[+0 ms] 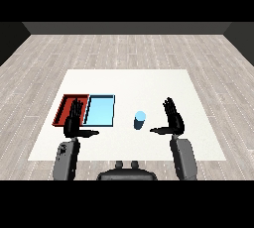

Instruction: Pick the blue can and put it in the blue box

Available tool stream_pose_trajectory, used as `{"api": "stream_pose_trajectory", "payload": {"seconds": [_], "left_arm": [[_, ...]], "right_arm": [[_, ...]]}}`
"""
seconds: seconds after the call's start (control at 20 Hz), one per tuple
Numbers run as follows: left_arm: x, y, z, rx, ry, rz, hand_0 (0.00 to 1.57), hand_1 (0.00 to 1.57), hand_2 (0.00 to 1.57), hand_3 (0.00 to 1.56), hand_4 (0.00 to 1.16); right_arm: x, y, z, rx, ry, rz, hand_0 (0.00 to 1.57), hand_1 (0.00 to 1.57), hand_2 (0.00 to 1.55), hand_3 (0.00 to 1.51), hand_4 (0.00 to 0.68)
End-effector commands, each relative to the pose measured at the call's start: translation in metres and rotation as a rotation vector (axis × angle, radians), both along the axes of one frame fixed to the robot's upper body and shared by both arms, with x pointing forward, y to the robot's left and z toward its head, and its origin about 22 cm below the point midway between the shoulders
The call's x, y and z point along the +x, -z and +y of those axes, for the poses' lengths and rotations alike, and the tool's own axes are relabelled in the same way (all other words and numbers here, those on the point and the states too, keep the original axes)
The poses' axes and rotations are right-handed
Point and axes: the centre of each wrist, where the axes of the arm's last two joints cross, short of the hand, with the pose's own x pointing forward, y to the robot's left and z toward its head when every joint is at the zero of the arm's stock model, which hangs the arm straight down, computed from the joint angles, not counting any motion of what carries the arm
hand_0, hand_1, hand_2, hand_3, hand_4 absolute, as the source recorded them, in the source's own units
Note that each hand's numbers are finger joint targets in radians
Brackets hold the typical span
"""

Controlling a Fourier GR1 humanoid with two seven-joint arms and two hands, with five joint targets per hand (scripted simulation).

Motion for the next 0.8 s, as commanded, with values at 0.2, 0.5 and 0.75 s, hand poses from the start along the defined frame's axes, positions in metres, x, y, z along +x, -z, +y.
{"api": "stream_pose_trajectory", "payload": {"seconds": [0.2, 0.5, 0.75], "left_arm": [[-0.002, 0.004, -0.017, 0.009, -0.006, -0.014, 0.00, 0.00, 0.00, 0.00, 0.00], [0.000, -0.016, 0.008, -0.019, 0.000, -0.021, 0.00, 0.00, 0.00, 0.00, 0.00], [-0.001, -0.007, -0.008, -0.021, -0.029, -0.040, 0.00, 0.00, 0.00, 0.00, 0.00]], "right_arm": [[0.000, -0.003, 0.018, 0.028, -0.021, -0.007, 0.00, 0.00, 0.00, 0.00, 0.000], [0.003, 0.020, 0.028, 0.076, -0.039, 0.042, 0.00, 0.00, 0.00, 0.00, 0.000], [0.000, 0.023, 0.050, 0.128, -0.030, 0.087, 0.00, 0.00, 0.00, 0.00, 0.000]]}}
